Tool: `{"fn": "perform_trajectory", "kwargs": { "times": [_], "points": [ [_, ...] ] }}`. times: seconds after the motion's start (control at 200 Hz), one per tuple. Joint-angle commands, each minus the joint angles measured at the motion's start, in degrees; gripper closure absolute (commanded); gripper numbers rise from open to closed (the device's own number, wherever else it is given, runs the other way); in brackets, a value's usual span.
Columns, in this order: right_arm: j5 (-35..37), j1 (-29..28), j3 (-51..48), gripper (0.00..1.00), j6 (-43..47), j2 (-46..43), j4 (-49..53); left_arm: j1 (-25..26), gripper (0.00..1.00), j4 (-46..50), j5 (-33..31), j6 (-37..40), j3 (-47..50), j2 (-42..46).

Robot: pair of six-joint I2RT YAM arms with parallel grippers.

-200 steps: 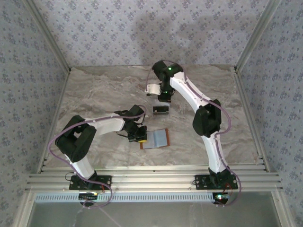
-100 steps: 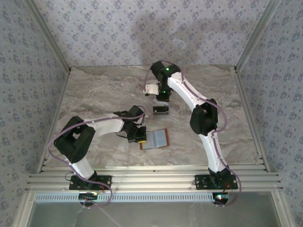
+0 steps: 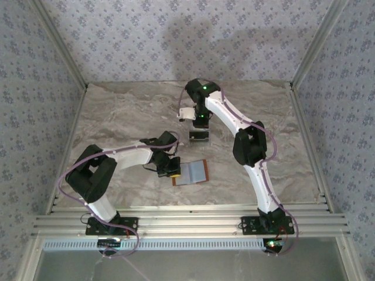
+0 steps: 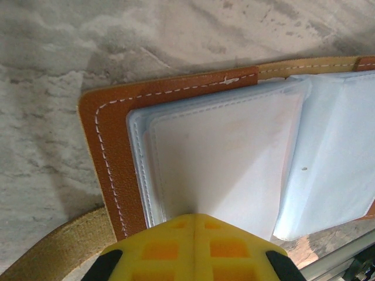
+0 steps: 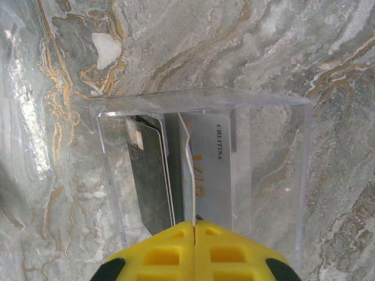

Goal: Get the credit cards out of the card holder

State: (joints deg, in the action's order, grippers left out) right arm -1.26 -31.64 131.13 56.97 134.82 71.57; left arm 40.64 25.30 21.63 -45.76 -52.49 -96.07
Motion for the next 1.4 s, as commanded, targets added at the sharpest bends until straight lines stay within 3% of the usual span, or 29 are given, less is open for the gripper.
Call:
{"fn": "perform_trajectory", "kwargs": {
  "times": [0.0,0.215,0.839,1.034,1.219,1.394],
  "points": [
    [0.8,-0.1,-0.7,1.00,13.0,2.1,0.9,0.5,0.94,2.7,-1.8,-0.7,1.2,1.1],
    [0.9,0.0,-0.4,0.87,13.1,1.2,-0.9,0.4,0.94,3.0,-1.9,-0.5,0.6,0.9],
    [1.7,0.1,-5.8,0.78,9.2,-9.0,-7.5,0.4,0.94,4.7,-2.8,1.8,-2.4,-0.7],
    [3.4,0.2,-12.1,0.77,-0.9,-15.4,-15.1,0.2,0.95,5.5,-3.5,3.1,-4.1,-1.8],
    [3.0,0.1,-19.2,0.68,-14.6,-22.1,-19.7,-0.2,0.94,6.6,-3.9,4.9,-6.4,-2.8],
    [3.3,-0.3,-28.7,0.66,-28.3,-29.7,-24.2,-0.7,0.94,6.8,-4.2,5.7,-7.7,-2.4]
  ]
}}
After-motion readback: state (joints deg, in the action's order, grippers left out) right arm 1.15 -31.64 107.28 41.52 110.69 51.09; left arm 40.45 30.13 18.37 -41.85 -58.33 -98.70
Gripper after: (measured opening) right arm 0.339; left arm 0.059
